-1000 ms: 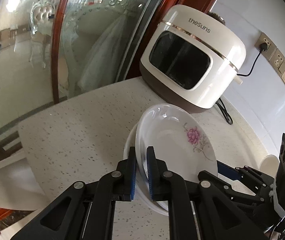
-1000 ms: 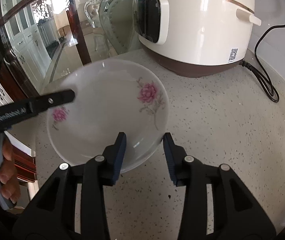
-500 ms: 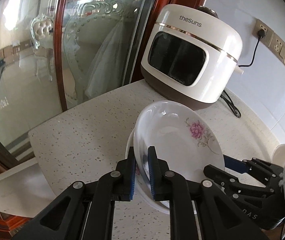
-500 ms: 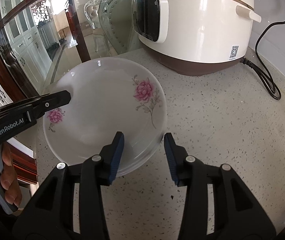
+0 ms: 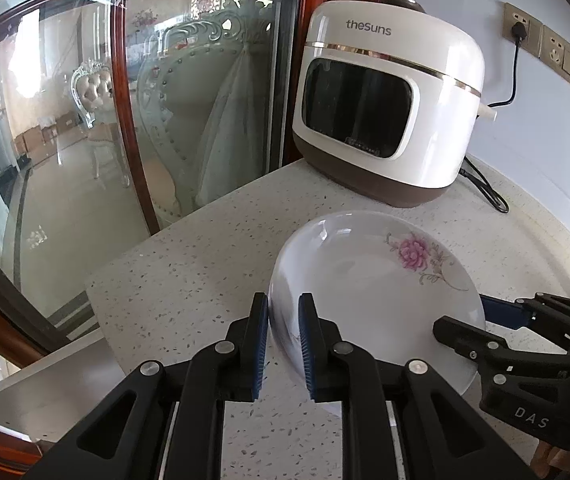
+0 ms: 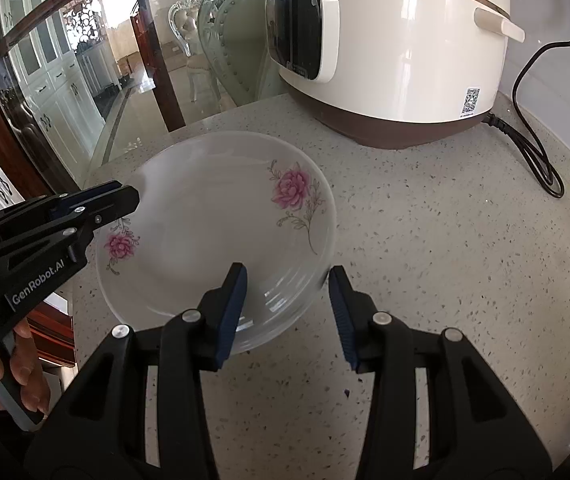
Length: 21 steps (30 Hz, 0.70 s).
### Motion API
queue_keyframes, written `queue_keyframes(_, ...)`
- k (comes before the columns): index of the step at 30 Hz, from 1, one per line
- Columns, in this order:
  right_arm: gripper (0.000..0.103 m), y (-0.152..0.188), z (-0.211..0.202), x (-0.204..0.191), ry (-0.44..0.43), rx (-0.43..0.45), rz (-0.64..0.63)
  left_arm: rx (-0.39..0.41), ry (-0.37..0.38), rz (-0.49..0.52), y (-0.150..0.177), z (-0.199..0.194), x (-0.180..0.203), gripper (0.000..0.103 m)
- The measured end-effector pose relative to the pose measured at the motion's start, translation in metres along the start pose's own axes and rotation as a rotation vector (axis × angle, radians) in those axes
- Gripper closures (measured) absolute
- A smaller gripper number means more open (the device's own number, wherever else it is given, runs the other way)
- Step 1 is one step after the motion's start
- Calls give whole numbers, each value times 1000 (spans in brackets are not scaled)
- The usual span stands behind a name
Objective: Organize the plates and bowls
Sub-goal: 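Open both grippers to release the plate onto the stack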
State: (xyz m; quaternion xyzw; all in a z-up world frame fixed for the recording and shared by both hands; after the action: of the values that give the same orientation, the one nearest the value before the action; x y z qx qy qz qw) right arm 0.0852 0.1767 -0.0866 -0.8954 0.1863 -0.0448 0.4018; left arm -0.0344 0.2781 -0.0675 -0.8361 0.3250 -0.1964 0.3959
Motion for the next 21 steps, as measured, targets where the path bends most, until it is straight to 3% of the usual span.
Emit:
queue_keyframes(3,49,0,1,1,10,-1,0,-20,6,-27,2,2,-2,82)
queue_keyframes(5,38,1,1,4,20,-3,4,-24,2,-32,3,2,-4,76)
queue_keyframes(8,32,2,3,5,19,-6,18,-36,15,-47,5,3,-4,71)
queue_keyframes(21,31,3,2,4,22,-4,14,-43,57,-52,7,4,4,71)
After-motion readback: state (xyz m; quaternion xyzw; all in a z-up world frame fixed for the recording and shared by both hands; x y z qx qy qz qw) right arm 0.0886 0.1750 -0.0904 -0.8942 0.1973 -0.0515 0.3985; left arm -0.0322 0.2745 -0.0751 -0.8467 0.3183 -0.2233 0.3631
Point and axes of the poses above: each gripper's, at about its wrist camera, not at the fingertips, and z roughly the way its jaws point, x to its right, y to its underside, the point moved 8 cm from there along z, roughly the way its jaws point, and after that the axes turned 7 degrees about x, right-handed, at the moved point
